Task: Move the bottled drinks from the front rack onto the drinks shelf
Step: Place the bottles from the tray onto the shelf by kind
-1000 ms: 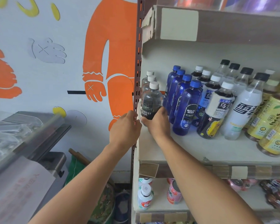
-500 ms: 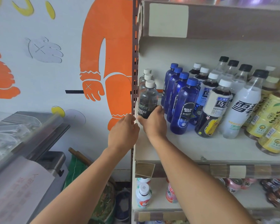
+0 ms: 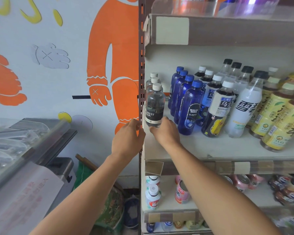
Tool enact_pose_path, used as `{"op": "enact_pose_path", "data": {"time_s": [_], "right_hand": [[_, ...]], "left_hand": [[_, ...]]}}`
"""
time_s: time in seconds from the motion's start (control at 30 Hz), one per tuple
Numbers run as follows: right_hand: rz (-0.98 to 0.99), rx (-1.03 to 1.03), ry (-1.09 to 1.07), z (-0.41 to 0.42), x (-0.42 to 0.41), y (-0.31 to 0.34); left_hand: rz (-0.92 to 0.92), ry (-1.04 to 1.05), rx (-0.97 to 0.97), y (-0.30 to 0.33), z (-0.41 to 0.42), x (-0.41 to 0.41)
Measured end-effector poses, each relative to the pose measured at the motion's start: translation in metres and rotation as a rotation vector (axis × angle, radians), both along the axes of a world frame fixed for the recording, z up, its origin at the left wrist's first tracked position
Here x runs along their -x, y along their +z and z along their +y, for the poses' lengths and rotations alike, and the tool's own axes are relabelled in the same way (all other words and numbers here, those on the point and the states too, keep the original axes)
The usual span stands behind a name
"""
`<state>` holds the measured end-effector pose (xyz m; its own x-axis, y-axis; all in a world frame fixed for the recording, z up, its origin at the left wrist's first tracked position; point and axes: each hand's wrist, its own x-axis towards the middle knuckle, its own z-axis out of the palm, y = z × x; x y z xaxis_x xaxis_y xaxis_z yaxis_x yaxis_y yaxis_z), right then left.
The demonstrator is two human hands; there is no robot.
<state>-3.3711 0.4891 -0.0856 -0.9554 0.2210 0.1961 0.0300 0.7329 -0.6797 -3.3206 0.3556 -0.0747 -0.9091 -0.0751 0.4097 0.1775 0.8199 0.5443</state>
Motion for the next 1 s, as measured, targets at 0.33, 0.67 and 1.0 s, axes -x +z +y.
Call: {"op": "enact_pose_path", "data": {"time_s": [0.33,0.67,1.0], "right_hand": [[0.164,-0.306,0.028,0.019,-0.087,0.030],[0.286,-0.429,-0.043,0.096,-0.172,0.051],[0.178,-0.509,-0.238,0.247,-0.295,0.051]], "left_hand": [[0.085,-0.135,0.023,0.017,0.009,-0.051],[0.145,-0.289,0.132,0.033,0.083,-0.093],[0.141,-0.567,0.098,0.037,0.243,-0.177]]}}
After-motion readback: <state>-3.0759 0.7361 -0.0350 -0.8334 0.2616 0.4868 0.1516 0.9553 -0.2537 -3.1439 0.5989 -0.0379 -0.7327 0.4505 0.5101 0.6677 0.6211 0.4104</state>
